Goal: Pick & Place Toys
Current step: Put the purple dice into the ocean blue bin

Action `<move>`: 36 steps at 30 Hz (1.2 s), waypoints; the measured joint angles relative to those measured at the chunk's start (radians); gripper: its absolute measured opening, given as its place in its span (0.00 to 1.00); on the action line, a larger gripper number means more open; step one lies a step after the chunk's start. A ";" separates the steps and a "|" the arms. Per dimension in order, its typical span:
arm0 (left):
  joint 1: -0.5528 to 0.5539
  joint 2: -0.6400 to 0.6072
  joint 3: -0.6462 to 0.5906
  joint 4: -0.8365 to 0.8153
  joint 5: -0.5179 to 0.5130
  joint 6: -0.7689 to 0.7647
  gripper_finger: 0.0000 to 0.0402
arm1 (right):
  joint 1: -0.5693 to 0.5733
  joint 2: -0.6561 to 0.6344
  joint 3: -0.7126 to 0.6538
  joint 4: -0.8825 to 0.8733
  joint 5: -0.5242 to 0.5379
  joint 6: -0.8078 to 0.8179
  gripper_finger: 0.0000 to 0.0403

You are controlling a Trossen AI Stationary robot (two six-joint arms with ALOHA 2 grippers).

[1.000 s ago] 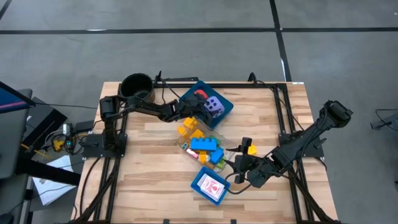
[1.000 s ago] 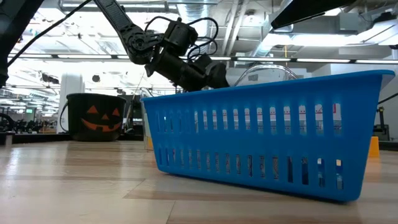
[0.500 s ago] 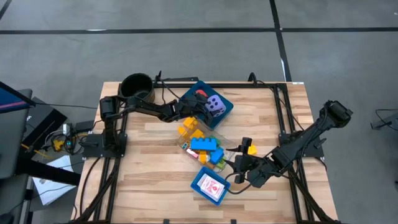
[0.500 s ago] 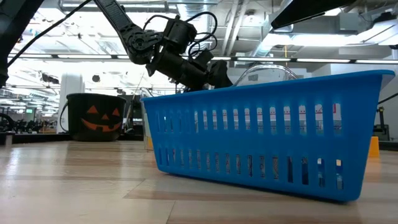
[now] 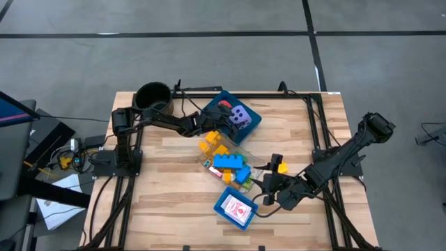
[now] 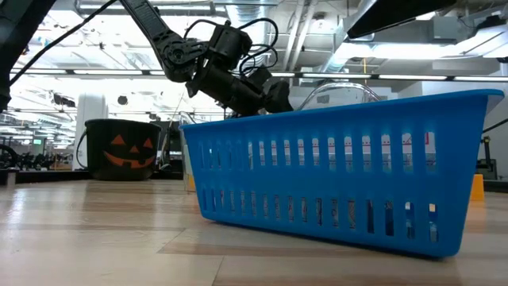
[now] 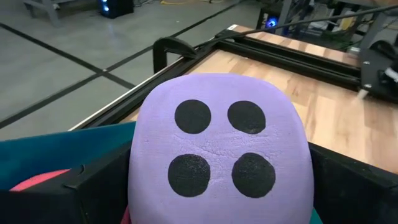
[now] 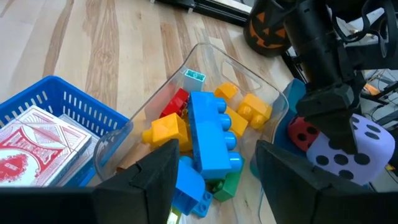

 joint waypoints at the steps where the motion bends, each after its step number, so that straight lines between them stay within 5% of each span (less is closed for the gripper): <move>1: 0.000 0.000 0.000 0.000 -0.006 0.000 1.00 | 0.000 0.000 0.000 -0.008 0.000 0.007 0.51; 14: -0.017 0.000 0.000 -0.007 -0.144 0.027 1.00 | -0.004 0.000 0.000 -0.010 0.001 0.012 0.51; 36: -0.037 0.000 0.000 0.000 -0.064 -0.018 1.00 | -0.242 -0.055 -0.001 -0.079 0.208 0.185 0.51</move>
